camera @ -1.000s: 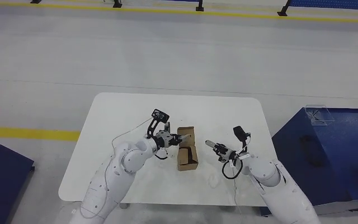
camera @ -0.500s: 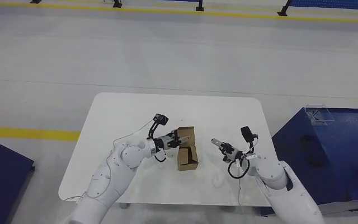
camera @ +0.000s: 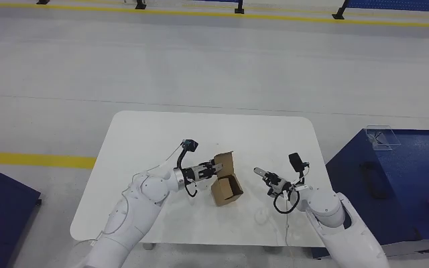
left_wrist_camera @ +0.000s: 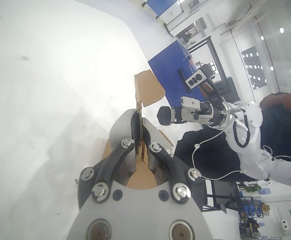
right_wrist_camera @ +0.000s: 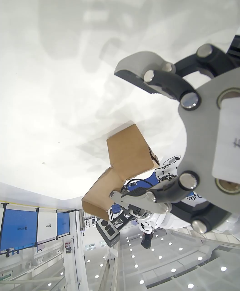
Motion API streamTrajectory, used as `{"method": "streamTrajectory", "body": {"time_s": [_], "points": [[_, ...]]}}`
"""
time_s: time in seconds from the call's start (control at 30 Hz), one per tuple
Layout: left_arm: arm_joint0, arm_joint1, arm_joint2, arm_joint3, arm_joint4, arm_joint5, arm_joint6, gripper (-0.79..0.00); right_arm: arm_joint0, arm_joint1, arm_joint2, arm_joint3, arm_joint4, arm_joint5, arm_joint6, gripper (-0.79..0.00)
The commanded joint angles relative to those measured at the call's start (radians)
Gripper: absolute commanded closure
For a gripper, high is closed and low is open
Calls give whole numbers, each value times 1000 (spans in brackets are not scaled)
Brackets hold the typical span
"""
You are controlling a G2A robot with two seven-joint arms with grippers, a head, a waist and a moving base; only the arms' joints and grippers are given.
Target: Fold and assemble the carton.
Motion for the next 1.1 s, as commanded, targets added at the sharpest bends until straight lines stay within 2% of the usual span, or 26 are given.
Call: {"method": "streamTrajectory", "body": {"time_s": [0.0,0.17,0.23,0.37,0.57,0.7,1.03,1.07], "points": [[0,0,0,0,0,0,-1,0,0,0,0,0,0,0,0,-785],[8,0,-6,-15,-11,6,24,0,-7,-2,1,-3,20,-12,-5,-785],[52,2,-22,-84,-18,33,99,0,-10,-4,7,-10,37,-16,-16,-785],[185,12,-61,-247,-32,77,253,0,-17,-6,15,-23,60,-13,-20,-785],[335,18,-90,-361,5,115,460,0,-15,-9,14,-26,63,3,-17,-785],[371,18,-79,-388,54,124,493,0,-10,-10,21,-24,85,21,-1,-785],[390,27,-90,-351,61,119,417,0,-11,2,20,-20,-18,12,84,-785],[395,27,-90,-352,61,118,417,-148,-8,2,22,-19,-16,16,86,-785]]}}
